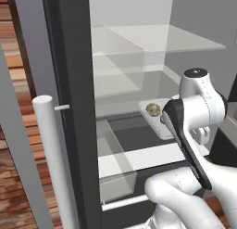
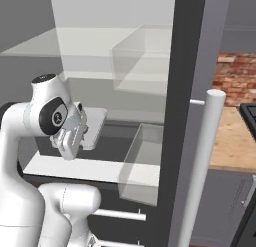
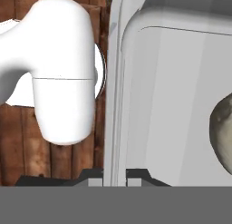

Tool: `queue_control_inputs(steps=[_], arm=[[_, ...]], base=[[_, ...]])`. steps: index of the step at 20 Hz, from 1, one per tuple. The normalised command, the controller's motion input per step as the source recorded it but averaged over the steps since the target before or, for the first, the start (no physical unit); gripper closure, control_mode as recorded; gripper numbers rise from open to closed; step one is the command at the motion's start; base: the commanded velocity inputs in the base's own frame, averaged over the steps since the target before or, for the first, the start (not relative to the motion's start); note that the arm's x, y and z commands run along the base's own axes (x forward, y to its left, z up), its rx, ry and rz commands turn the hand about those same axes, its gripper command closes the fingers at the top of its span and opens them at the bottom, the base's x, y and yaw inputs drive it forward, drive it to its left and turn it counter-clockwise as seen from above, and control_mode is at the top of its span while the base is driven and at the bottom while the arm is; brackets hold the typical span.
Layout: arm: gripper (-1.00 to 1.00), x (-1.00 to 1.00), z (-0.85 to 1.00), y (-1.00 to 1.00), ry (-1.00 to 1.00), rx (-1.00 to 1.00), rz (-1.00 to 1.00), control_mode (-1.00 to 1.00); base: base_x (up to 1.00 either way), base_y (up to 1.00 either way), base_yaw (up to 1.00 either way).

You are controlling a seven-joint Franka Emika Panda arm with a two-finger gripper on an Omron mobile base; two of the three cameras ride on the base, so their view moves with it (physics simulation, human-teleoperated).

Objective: Place two dumplings into each of the tupperware containers and then place the containers in the fridge.

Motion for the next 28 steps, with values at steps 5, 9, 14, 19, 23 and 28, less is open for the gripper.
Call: queue_control_inputs(steps=[5,9,14,19,23,28], arm=[[1.00,0.00,0.00,0.00,0.00,0.00,0.00,1.00],[1.00,0.00,0.00,0.00,0.00,0.00,0.00,1.00],[1.00,0.00,0.00,0.00,0.00,0.00,0.00,1.00],[1.00,0.00,0.00,0.00,0.00,0.00,0.00,1.00],[1.00,0.20,-0.10,-0.02,-0.02,0.00,0.00,-1.00],[1.00,0.89,-0.19,-0.21,-0.11,0.09,0.01,-1.00]], base=[[0.38,-0.10,0.00],[0.44,-0.12,0.00],[0.34,-0.06,0.00],[0.04,0.00,0.00],[0.00,0.00,0.00],[0.00,0.00,0.00]])
